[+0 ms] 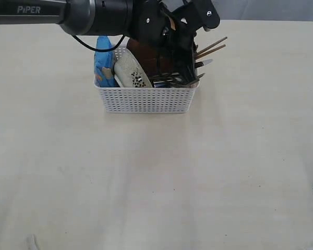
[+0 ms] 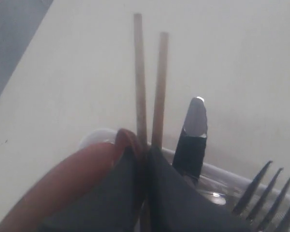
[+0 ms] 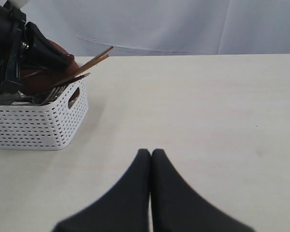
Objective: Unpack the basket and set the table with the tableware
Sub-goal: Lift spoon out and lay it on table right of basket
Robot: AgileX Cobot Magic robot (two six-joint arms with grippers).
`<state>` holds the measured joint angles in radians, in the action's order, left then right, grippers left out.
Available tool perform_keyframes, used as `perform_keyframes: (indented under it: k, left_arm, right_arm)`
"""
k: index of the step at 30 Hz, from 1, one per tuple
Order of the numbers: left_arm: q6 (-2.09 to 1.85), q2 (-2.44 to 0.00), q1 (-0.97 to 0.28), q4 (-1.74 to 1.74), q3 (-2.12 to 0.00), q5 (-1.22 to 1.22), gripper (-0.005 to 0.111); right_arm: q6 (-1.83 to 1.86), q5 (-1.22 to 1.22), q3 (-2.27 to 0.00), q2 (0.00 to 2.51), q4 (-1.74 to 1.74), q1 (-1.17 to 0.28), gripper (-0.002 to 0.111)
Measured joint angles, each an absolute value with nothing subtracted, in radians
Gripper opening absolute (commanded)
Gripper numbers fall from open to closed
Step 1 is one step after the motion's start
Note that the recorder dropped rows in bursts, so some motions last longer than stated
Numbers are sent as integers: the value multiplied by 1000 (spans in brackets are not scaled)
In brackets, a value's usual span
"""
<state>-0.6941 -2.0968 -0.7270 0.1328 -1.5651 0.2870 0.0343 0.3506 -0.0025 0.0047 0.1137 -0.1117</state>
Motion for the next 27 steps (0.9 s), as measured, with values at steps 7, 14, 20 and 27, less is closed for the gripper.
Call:
perform_keyframes:
  k: [7, 14, 20, 27]
  left_arm:
    - [-696, -2074, -727, 133, -1565, 295, 0]
    - [-691, -1994, -727, 158, -1565, 355, 0]
    - [-684, -1930, -727, 197, -1565, 427, 0]
    - [-698, -1833, -727, 294, -1565, 491, 0]
  right_arm:
    - [34, 351, -2, 5, 114, -112, -1]
    - [34, 351, -2, 5, 114, -112, -1]
    - [34, 351, -2, 5, 114, -112, -1]
    - [34, 351, -2, 5, 114, -112, -1]
